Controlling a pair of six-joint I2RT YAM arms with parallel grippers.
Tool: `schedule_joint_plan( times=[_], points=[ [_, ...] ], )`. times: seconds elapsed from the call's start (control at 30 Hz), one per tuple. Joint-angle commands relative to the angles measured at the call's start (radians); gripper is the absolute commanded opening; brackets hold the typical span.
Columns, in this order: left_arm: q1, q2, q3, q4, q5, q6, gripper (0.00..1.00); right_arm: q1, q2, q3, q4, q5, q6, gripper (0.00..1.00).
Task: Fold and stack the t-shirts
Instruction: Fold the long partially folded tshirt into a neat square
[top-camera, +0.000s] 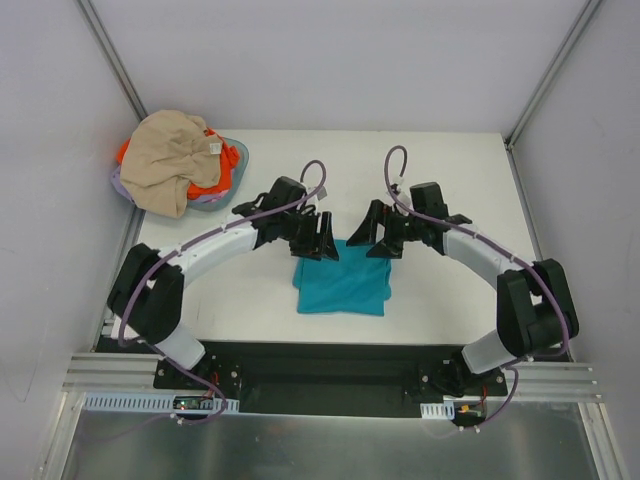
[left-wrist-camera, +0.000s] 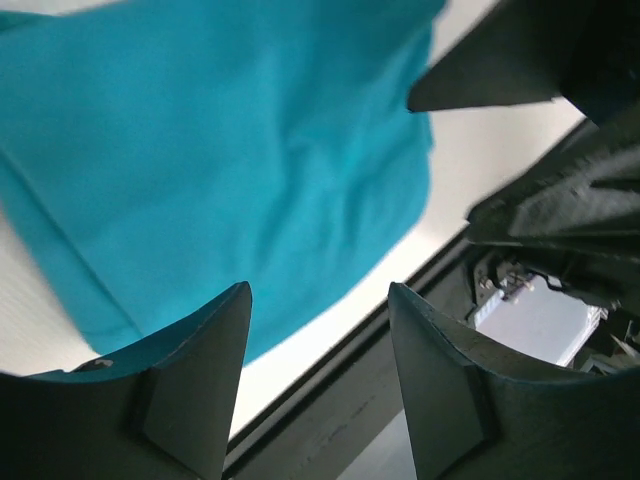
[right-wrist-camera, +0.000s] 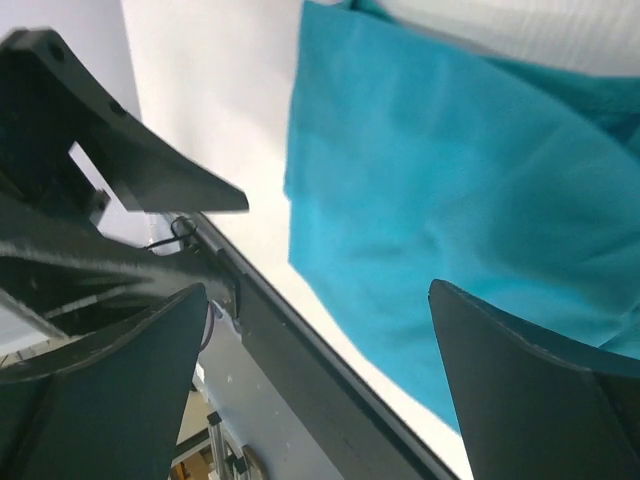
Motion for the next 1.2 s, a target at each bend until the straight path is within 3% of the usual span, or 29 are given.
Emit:
schedule_joint_plan(
  times=[0.0,0.27,0.57,0.7,0.8,0.9,0.93,0.97,1.0,1.17],
  points=[
    [0.065,0.131,0.093,-0.020,-0.038,0.061,0.56,-0.029,0.079,0.052,0.024,0.041,-0.034,0.97],
    [0.113,0.352,0.176,-0.020,-0.043,0.046,0.49,-0.063,0.315,0.136,0.089,0.052,-0.037,0.97],
    [0.154,0.397,0.159,-0.020,-0.075,0.030,0.46,-0.077,0.426,0.190,0.090,0.059,-0.016,0.97],
    [0.154,0.339,0.173,-0.021,-0.047,0.038,0.47,-0.072,0.316,0.212,0.035,0.084,-0.036,0.97],
    [0.154,0.247,0.173,-0.021,-0.003,0.047,0.57,-0.052,0.168,0.242,-0.060,0.154,-0.095,0.97],
    [0.154,0.121,0.144,-0.023,0.035,0.047,0.77,-0.002,-0.045,0.242,-0.164,0.309,-0.135,0.97],
    [0.154,0.040,0.112,-0.023,0.032,0.047,0.80,0.017,-0.109,0.217,-0.178,0.426,-0.143,0.97],
    [0.154,-0.004,0.092,-0.023,0.019,0.044,0.96,0.049,-0.170,0.203,-0.210,0.490,-0.149,0.97],
    [0.154,-0.050,0.071,-0.023,-0.016,0.041,0.99,0.060,-0.284,0.184,-0.224,0.542,-0.148,0.97],
    [0.154,-0.379,-0.077,-0.061,-0.199,0.006,0.99,0.054,-0.517,0.045,-0.336,0.777,-0.062,0.97]
  ],
)
